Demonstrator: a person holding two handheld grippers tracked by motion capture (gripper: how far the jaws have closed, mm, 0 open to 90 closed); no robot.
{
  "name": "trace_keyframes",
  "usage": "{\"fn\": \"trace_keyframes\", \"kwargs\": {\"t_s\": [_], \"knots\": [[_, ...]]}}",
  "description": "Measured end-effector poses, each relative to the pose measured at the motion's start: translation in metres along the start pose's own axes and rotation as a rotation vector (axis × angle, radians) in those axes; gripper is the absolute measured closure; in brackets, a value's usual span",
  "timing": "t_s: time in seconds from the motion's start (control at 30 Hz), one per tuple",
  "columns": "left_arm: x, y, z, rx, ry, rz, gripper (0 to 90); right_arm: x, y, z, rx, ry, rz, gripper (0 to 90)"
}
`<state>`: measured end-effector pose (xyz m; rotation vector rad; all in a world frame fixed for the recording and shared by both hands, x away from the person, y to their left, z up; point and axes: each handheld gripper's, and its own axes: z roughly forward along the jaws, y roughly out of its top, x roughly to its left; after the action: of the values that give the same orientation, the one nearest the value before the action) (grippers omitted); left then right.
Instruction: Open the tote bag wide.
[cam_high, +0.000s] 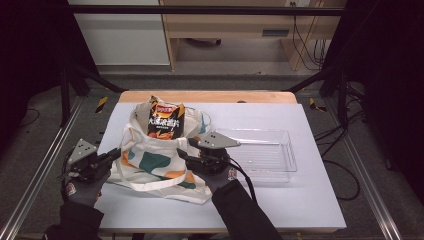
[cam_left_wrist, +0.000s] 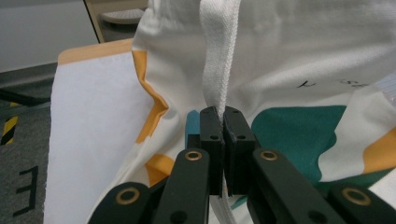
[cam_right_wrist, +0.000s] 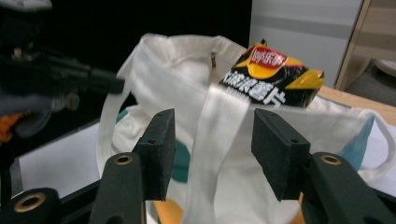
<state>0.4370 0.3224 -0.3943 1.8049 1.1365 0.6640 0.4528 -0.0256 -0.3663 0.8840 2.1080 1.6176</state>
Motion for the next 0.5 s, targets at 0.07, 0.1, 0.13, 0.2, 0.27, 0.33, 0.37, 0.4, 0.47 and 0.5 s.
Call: {"fn": "trace_keyframes", "kwargs": {"t_s": [0.07, 0.1, 0.13, 0.2, 0.27, 0.33, 0.37, 0.4, 0.47, 0.5], "knots": [[0.0, -0.002, 0.002, 0.007, -0.001, 0.001, 87.0, 0.001, 0.003, 0.004, -0.009, -0.009, 0.002, 48.8], [0.0, -0.003, 0.003, 0.012, -0.002, 0.004, 87.0, 0.001, 0.004, 0.005, -0.003, -0.01, 0.001, 49.0], [-0.001, -0.003, 0.004, 0.012, -0.002, 0.006, 87.0, 0.001, 0.005, 0.01, 0.007, -0.013, 0.006, 52.6], [-0.001, -0.003, 0.004, 0.013, 0.0, 0.01, 86.9, 0.001, 0.003, 0.015, 0.027, -0.015, 0.005, 60.5], [-0.001, -0.004, 0.004, 0.016, 0.0, 0.009, 86.9, 0.0, 0.001, 0.018, 0.044, -0.022, 0.003, 68.1], [0.001, -0.004, 0.005, 0.012, 0.003, 0.004, 86.6, 0.0, 0.0, 0.018, 0.052, -0.022, 0.006, 71.9], [0.001, -0.004, 0.005, 0.005, 0.0, -0.002, 86.3, 0.0, 0.0, 0.018, 0.053, -0.023, 0.003, 73.7], [0.002, -0.003, 0.005, -0.001, -0.001, -0.008, 84.6, 0.0, 0.0, 0.017, 0.056, -0.023, 0.001, 76.3], [0.003, -0.002, 0.005, -0.024, -0.002, -0.021, 75.9, 0.0, 0.0, 0.014, 0.056, -0.017, -0.002, 78.8], [0.003, -0.002, 0.005, -0.024, -0.002, -0.021, 73.2, 0.001, -0.001, 0.012, 0.057, -0.014, -0.006, 79.4]]}}
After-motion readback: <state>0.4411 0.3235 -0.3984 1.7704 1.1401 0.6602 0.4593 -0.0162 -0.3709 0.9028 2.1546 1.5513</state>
